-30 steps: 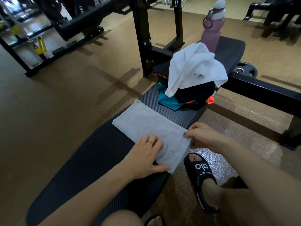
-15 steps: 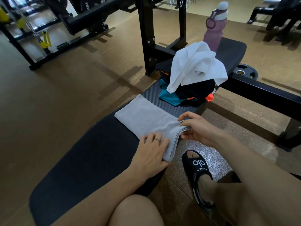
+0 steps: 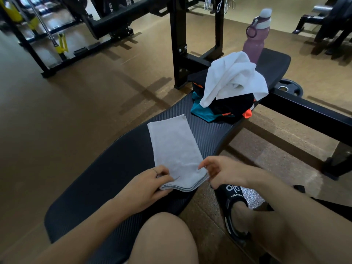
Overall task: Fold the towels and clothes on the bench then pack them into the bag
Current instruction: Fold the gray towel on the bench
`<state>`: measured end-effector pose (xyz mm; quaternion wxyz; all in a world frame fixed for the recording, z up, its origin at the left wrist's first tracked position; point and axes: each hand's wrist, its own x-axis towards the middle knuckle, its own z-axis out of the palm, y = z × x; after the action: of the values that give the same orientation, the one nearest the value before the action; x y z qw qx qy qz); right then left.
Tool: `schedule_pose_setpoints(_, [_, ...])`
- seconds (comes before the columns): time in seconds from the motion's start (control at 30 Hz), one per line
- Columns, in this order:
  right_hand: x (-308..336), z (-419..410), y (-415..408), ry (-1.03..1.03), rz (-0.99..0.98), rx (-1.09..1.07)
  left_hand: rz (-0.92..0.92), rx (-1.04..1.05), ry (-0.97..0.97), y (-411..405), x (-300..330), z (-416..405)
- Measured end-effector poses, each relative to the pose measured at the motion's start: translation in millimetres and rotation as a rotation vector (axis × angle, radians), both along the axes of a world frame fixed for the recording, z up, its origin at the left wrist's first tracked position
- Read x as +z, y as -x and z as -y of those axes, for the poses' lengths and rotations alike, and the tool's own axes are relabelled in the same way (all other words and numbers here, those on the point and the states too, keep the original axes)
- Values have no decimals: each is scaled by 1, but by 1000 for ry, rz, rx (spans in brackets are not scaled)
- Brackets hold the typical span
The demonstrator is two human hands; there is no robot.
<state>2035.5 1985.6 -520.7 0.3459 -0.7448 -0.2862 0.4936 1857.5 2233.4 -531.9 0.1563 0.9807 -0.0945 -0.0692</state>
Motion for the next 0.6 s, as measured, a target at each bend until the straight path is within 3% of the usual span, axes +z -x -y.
schedule_pose_setpoints(0.13, [-17, -9, 20, -86, 558, 58, -100, 122, 206, 10, 0, 0])
schedule_pose_setpoints(0.2, [-24, -9, 20, -152, 713, 60, -103, 142, 237, 11, 0, 0])
schedule_pose_setpoints(0.37, [-22, -13, 13, -275, 530, -110, -91, 280, 430, 5, 1, -3])
schedule_pose_setpoints(0.47, [-21, -17, 12, -248, 333, -174, -36, 389, 440, -2, 0, -1])
schedule_pose_setpoints(0.6, [-28, -28, 6, -205, 345, -280, 28, 592, 509, -11, -11, 1])
